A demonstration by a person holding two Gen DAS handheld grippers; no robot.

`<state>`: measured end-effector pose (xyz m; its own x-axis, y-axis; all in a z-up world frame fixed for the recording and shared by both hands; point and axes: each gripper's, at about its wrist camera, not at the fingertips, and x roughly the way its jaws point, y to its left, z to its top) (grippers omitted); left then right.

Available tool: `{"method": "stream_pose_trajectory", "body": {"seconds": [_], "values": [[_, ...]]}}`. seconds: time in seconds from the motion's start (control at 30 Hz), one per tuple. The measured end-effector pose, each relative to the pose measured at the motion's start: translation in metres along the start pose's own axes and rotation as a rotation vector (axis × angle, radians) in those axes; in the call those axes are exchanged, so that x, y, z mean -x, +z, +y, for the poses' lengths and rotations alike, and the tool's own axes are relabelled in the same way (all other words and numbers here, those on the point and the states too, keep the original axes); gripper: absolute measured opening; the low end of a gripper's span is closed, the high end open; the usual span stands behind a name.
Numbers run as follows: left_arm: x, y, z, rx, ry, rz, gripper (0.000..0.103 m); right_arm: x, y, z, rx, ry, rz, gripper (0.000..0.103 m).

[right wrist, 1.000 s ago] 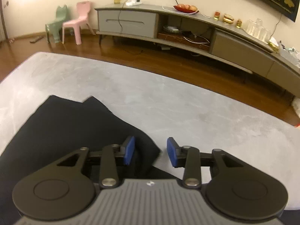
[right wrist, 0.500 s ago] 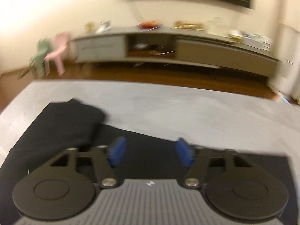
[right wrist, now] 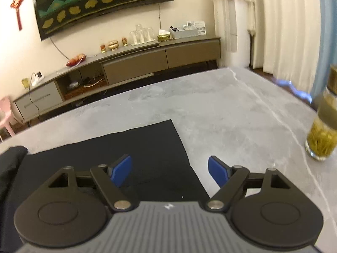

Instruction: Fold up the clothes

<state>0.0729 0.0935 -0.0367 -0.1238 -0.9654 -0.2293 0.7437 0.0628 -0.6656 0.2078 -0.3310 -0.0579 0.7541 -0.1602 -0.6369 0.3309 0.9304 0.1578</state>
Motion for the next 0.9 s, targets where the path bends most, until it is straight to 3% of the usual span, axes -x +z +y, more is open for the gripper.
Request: {"method": "stream_pose_trajectory", "body": {"seconds": [0.03,0.1,0.2,0.27,0.33,0.4,0.47,0.53,0.6,0.77,0.9], "values": [[0.0,0.002,-0.011,-0.014,0.001,-0.031,0.061,-0.006,0.0,-0.001,-0.003,0.003,0.022,0.082],[0.005,0.021,-0.011,-0.007,0.175,-0.088,0.073,-0.014,0.003,-0.014,-0.044,0.016,0.051,0.082],[-0.001,0.051,0.02,0.07,0.482,-0.088,0.074,-0.016,-0.007,-0.038,-0.117,-0.015,0.104,0.083],[-0.015,0.069,0.045,0.109,0.639,-0.068,0.073,-0.018,-0.015,-0.043,-0.115,-0.016,0.126,0.083],[-0.031,0.083,0.066,0.153,0.698,-0.069,0.073,-0.02,-0.027,-0.038,-0.072,-0.003,0.138,0.083],[-0.054,0.102,0.088,0.188,0.688,-0.053,0.073,-0.021,-0.037,-0.033,-0.026,0.008,0.149,0.084],[-0.082,0.12,0.099,0.213,0.694,-0.035,0.073,-0.021,-0.045,-0.02,0.079,0.0,0.135,0.07],[-0.11,0.141,0.106,0.211,0.704,-0.017,0.072,-0.015,-0.052,-0.005,0.162,0.034,0.114,0.03],[-0.145,0.163,0.113,0.182,0.707,0.014,0.073,-0.012,-0.057,0.005,0.203,0.063,0.101,0.006],[-0.222,0.201,0.145,0.112,0.756,0.11,0.073,0.003,-0.079,0.045,0.47,-0.047,-0.024,0.005],[-0.28,0.206,0.162,0.027,0.776,0.274,0.072,0.019,-0.095,0.071,0.656,-0.086,-0.145,0.005]]}}
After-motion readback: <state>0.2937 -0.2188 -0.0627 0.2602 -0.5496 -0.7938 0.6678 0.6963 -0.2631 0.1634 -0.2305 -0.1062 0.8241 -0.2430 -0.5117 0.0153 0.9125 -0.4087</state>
